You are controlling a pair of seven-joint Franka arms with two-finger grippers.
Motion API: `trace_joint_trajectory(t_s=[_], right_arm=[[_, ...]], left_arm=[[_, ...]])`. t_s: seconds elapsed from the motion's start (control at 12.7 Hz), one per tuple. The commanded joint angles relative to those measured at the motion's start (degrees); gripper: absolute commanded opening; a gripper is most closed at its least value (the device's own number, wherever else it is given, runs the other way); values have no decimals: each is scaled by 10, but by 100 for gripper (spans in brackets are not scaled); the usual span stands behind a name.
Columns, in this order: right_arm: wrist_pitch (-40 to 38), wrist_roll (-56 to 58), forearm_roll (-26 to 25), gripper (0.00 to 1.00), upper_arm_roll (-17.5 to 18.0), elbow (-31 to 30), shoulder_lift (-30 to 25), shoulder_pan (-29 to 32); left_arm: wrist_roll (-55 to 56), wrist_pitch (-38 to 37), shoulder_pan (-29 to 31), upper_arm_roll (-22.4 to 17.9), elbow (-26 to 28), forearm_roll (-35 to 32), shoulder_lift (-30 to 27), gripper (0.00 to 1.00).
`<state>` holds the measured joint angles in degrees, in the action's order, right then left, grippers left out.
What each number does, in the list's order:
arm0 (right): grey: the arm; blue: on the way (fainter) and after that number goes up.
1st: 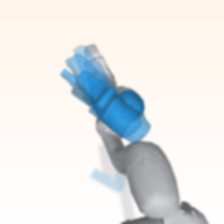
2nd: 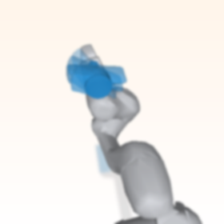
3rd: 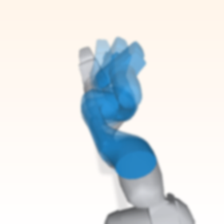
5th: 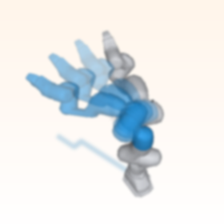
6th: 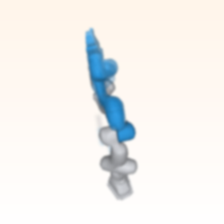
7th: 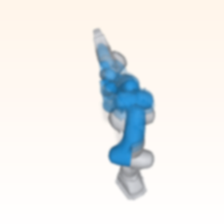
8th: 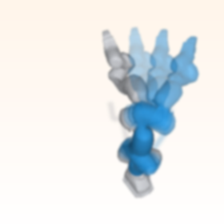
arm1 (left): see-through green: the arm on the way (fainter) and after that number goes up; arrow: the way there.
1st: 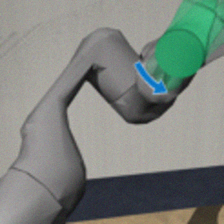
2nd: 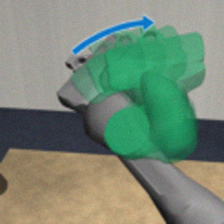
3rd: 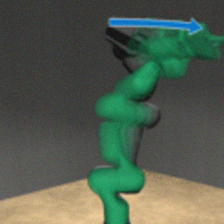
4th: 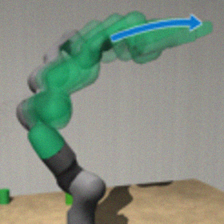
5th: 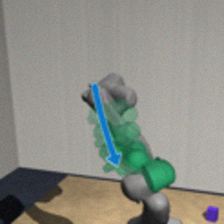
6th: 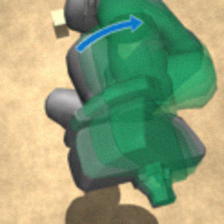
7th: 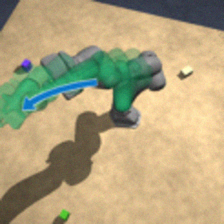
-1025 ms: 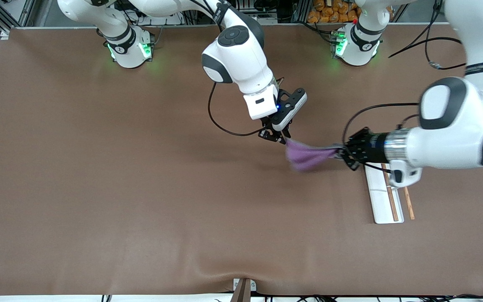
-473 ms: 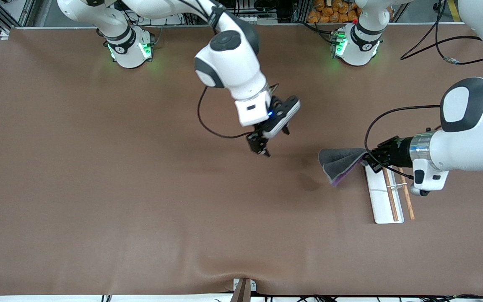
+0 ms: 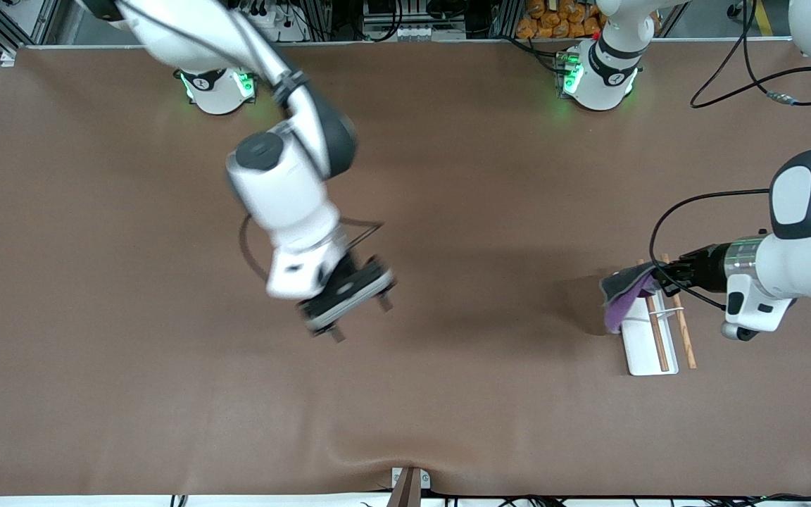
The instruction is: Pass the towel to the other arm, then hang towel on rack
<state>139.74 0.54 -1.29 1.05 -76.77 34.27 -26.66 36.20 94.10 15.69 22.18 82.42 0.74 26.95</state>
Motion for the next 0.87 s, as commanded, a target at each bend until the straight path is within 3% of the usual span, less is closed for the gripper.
trace_joint_trajectory(t_s=[0.0, 0.24, 0.47, 0.79], right_arm=[[-22, 0, -6, 100, 12, -36, -33, 74], [-110, 0, -6, 100, 12, -38, -59, 129], [-145, 1, -6, 100, 13, -38, -61, 199], [-236, 0, -6, 100, 13, -38, -86, 248]], left_arm=[[-38, -4, 19, 5, -3, -36, 4, 0], [-92, 2, 43, 2, -3, -37, 6, 0], [-158, 17, 46, -32, -3, -37, 9, 0], [-193, 35, 57, -44, -3, -36, 24, 0]])
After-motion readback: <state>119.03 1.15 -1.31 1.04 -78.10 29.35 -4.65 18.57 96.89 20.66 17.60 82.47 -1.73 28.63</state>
